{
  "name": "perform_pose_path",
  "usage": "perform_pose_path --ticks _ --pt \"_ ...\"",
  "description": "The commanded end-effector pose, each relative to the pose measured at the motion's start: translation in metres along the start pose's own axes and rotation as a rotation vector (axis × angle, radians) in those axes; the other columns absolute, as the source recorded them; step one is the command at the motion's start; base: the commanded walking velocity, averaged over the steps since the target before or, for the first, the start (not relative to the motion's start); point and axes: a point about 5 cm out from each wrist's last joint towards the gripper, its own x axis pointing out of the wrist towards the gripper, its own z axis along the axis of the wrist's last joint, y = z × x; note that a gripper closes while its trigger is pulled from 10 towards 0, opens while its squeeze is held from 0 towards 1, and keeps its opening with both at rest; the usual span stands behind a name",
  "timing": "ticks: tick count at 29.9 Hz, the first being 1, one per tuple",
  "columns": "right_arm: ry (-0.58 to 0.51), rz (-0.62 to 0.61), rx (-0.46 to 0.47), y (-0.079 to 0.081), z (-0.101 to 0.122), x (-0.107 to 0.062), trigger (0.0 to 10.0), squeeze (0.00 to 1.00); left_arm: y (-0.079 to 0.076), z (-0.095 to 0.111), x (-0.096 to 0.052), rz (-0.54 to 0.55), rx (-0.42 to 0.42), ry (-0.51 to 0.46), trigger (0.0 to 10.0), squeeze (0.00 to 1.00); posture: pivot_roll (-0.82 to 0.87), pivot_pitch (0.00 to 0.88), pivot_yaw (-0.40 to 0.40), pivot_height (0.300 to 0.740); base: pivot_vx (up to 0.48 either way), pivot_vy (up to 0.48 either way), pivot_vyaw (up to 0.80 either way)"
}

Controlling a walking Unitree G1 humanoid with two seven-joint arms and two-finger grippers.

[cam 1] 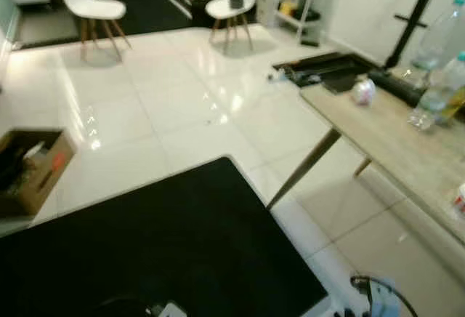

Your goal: Restocking fridge

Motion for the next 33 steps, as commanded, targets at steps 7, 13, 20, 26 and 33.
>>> perform_pose_path --ticks 7,13,20,26,33 --pt "-0.010 -0.019 0.011 -0.0060 0.0037 -0.0003 10.0 0.00 -0.0049 0.0100 0.0015 -0.018 0.004 -0.035 10.0 0.32 0.00 0.000 -0.041 0.740 0.436 0.000 -0.75" --pt "-0.009 -0.020 0.011 -0.0062 0.0034 -0.0004 10.0 0.00 -0.0050 0.0104 0.0016 -0.018 0.004 -0.035 10.0 0.32 0.00 0.000 -0.042 0.740 0.426 0.000 -0.75" --pt "-0.007 -0.021 0.016 -0.0063 0.0024 -0.0006 10.0 0.00 -0.0051 0.0100 0.0015 -0.019 0.000 -0.034 10.0 0.31 0.00 0.000 -0.042 0.740 0.412 0.000 -0.74" --pt "-0.006 -0.022 0.016 -0.0064 0.0019 -0.0007 10.0 0.00 -0.0064 0.0095 0.0013 -0.037 -0.019 -0.034 10.0 0.26 0.00 0.000 -0.043 0.740 0.167 0.000 -0.74" --pt "-0.003 -0.021 0.016 -0.0065 0.0013 -0.0008 10.0 0.00 -0.0070 0.0089 0.0012 -0.045 -0.019 -0.030 10.0 0.26 0.00 0.000 -0.044 0.740 0.000 0.000 -0.73"
